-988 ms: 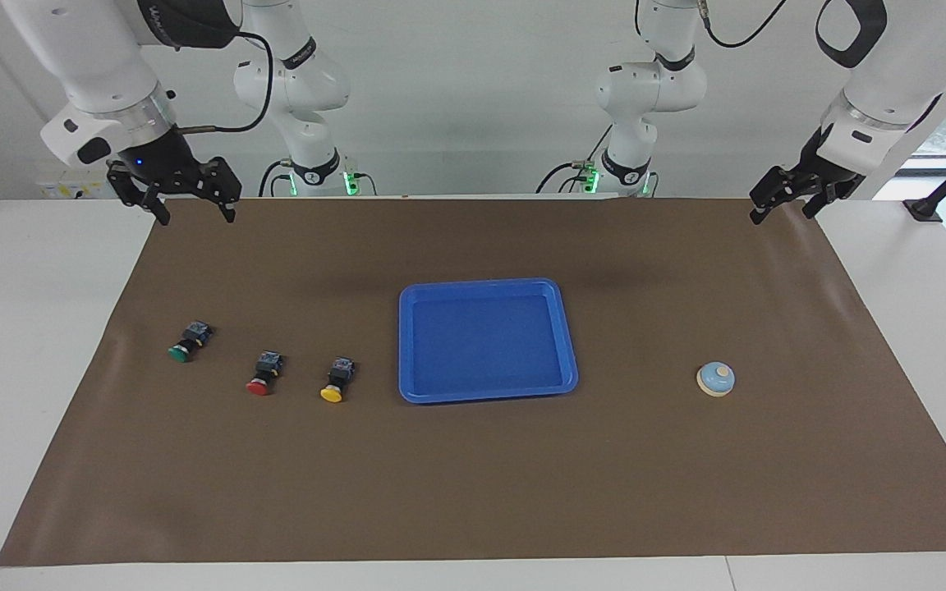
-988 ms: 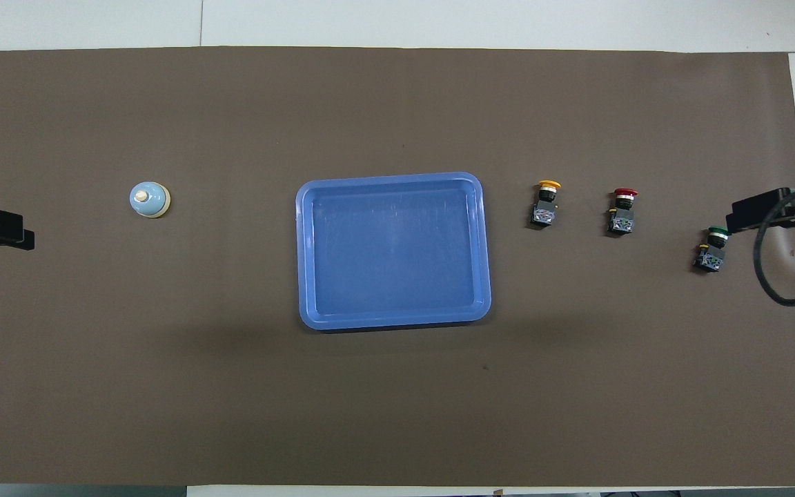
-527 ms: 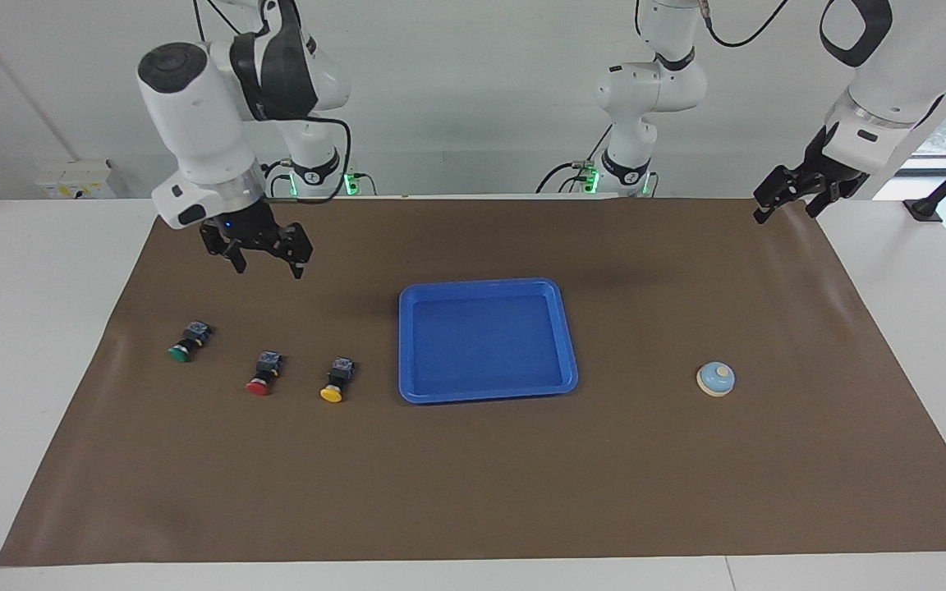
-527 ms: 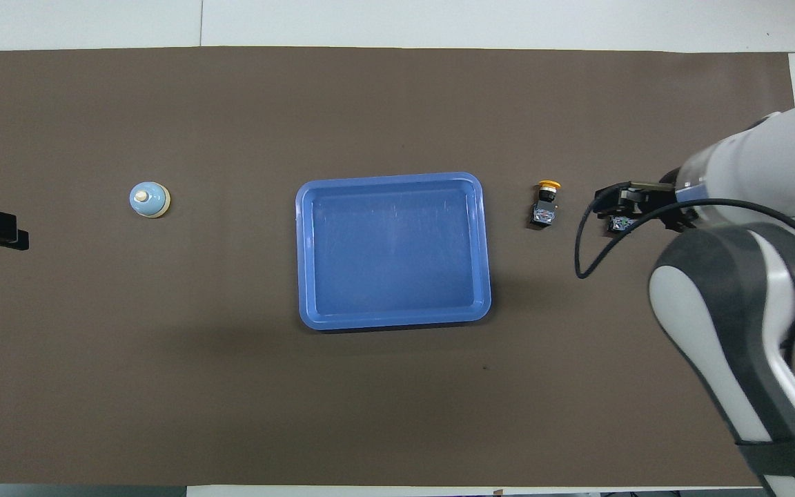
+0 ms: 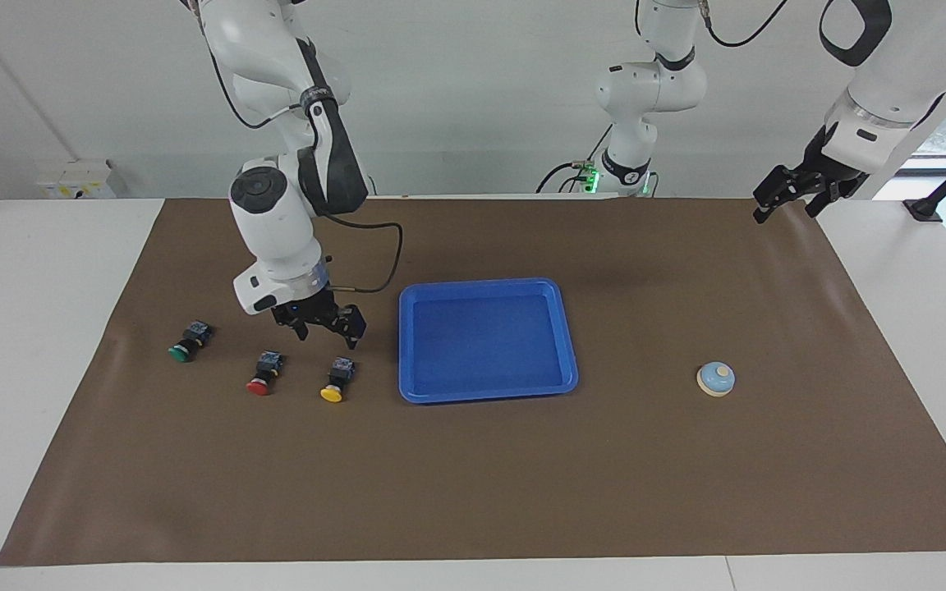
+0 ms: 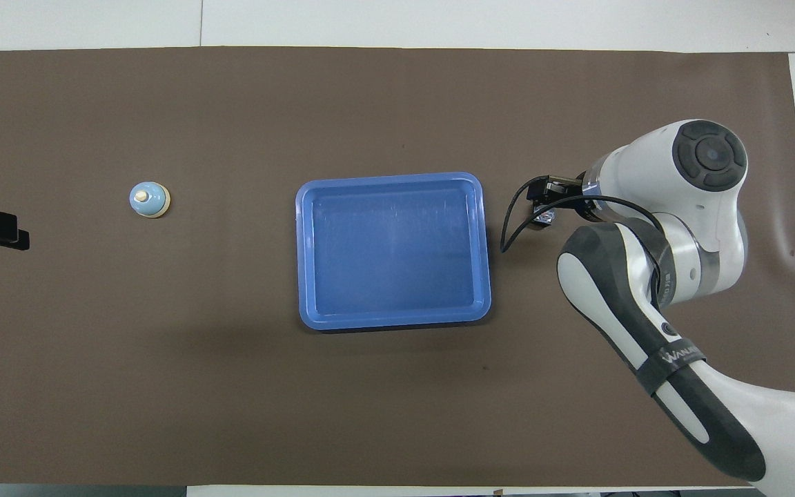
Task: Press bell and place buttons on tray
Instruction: 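Carry the yellow button into the blue tray and release it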
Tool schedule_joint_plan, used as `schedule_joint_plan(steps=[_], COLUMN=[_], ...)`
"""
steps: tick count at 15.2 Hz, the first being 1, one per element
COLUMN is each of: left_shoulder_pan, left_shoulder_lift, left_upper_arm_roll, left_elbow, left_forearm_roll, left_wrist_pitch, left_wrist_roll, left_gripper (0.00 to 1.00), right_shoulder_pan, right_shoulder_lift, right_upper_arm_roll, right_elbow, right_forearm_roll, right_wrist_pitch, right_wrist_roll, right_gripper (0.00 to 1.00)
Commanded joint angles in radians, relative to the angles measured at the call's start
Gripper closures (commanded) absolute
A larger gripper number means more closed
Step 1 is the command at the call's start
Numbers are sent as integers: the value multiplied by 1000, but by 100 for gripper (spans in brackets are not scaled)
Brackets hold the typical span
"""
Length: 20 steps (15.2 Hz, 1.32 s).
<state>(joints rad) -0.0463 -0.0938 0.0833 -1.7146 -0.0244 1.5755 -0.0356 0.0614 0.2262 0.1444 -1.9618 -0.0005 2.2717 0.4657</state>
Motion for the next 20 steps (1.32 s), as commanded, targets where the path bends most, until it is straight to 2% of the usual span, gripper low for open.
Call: schedule_joint_plan(steps=[1,5,12,13,16,17,20], left_shoulder_pan=[-3,-4,-3,-4,-4,-4,-3], left_shoulder_lift=[-14,-14,-14,-14,-14,-14,-14], left_upper_arm_roll=[3,3,3,3,3,3,3], left_elbow=[-2,-2,-2,-2,-2,-2,-2], left_forearm_roll=[-3,-3,-3,-3,-3,-3,-3], left_wrist_pitch=[-9,-9,-9,-9,-9,-9,-9], left_wrist_roll=[-6,-6,-6,-6,-6,-6,-6], left_gripper=[0,0,0,0,0,0,0], right_shoulder_pan=[-2,5,3,3,6,24,54], right_shoulder_lift=[41,114,153,153,154,156,153], right_upper_arm_roll=[3,1,1,1,3,4,3], right_elbow=[-6,-3,0,-2,-2,-3,-6], right_forearm_roll=[-10,-94,-134,-135,-135,-135,-135], right_wrist_pitch=[60,140,169,169,170,170,163], right_wrist_roll=[14,54,74,77,118,148,169], right_gripper=[0,0,2,15,88,100,100])
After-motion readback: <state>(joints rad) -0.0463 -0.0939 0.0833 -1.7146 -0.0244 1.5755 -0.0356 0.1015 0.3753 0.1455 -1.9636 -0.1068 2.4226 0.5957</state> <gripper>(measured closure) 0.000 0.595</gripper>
